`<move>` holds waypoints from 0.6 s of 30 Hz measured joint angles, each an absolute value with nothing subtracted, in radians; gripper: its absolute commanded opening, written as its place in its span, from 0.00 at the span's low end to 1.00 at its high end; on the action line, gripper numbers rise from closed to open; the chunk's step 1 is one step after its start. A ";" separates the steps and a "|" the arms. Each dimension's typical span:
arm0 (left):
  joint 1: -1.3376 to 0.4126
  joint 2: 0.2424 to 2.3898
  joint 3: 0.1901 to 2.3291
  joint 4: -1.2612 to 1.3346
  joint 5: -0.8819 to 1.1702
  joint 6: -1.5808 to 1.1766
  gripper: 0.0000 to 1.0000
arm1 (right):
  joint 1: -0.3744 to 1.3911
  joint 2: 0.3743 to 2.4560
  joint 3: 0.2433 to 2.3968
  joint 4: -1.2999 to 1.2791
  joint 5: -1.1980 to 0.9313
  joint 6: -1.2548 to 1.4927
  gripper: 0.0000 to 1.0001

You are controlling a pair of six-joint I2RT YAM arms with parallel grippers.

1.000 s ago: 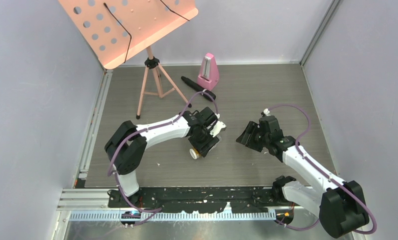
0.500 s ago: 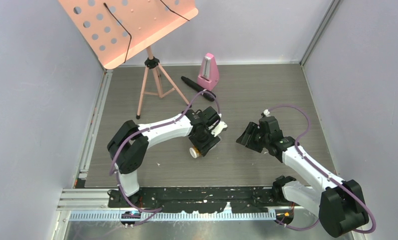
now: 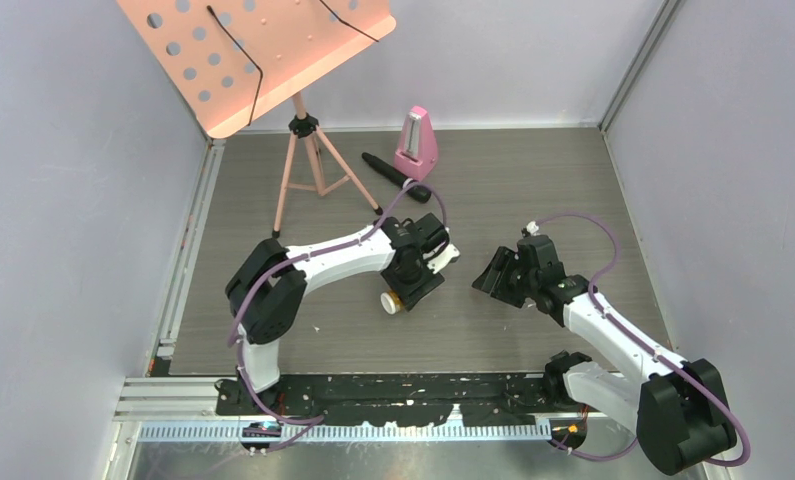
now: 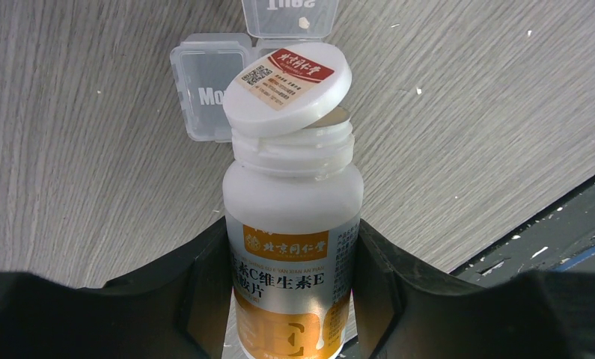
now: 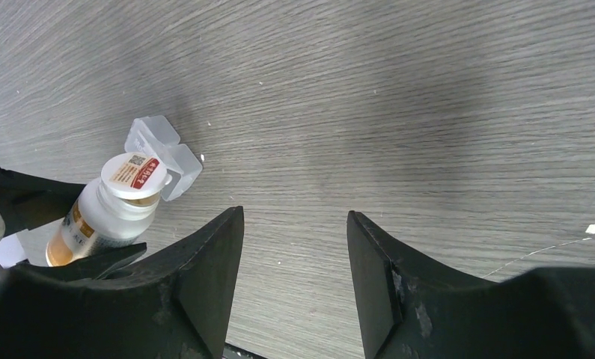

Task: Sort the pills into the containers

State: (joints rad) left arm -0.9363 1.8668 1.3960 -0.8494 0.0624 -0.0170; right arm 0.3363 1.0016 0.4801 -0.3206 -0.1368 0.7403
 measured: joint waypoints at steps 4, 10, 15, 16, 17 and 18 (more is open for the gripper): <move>-0.941 1.885 1.409 -0.866 0.044 -0.017 0.00 | 0.336 1.002 0.473 -0.321 -0.137 0.741 0.60; -0.950 1.892 1.411 -0.894 0.030 -0.017 0.00 | 0.336 1.002 0.472 -0.321 -0.137 0.741 0.60; -0.955 1.895 1.424 -0.911 0.019 -0.017 0.00 | 0.336 1.002 0.471 -0.318 -0.141 0.741 0.60; -0.955 1.895 1.427 -0.911 0.018 -0.017 0.00 | 0.336 1.002 0.470 -0.317 -0.141 0.741 0.60; -0.955 1.895 1.430 -0.913 0.018 -0.017 0.00 | 0.335 1.002 0.469 -0.315 -0.142 0.741 0.60; -0.955 1.895 1.434 -0.916 0.018 -0.017 0.00 | 0.334 1.002 0.466 -0.314 -0.143 0.741 0.60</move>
State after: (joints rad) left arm -0.9554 1.8954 1.4338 -0.9161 0.0177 -0.0170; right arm 0.3340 1.0016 0.4664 -0.3138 -0.1429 0.7406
